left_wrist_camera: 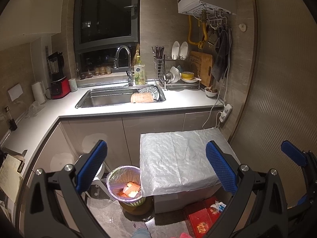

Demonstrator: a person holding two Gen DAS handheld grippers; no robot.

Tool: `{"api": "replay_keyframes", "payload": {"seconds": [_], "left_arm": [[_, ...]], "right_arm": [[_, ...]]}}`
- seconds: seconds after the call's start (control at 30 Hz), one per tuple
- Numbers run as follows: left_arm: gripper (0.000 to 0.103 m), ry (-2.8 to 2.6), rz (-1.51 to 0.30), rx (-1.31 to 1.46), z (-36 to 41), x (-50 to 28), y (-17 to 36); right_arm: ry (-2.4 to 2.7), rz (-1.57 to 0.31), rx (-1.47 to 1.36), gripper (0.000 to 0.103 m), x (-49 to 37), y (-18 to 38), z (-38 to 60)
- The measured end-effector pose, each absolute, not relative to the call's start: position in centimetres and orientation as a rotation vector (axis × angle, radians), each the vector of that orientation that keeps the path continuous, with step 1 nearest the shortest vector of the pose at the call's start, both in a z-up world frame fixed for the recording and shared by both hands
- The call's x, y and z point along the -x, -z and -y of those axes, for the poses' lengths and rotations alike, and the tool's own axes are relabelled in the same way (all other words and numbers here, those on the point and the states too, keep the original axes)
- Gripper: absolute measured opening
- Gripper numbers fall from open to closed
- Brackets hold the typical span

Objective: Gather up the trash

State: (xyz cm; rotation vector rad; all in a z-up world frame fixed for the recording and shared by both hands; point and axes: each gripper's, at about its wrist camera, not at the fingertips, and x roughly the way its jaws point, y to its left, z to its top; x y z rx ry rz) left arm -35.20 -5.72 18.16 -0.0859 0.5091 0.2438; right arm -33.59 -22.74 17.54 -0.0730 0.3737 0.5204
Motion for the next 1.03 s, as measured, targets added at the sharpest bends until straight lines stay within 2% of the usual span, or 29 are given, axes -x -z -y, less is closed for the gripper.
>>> {"api": "replay_keyframes", "payload": {"seconds": [1.03], "left_arm": [[0.095, -0.289, -0.463, 0.061, 6.56, 35.91, -18.29]], "right_arm": [[-0.53, -0.372, 0.072, 0.101, 33.48, -17.51, 22.72]]}}
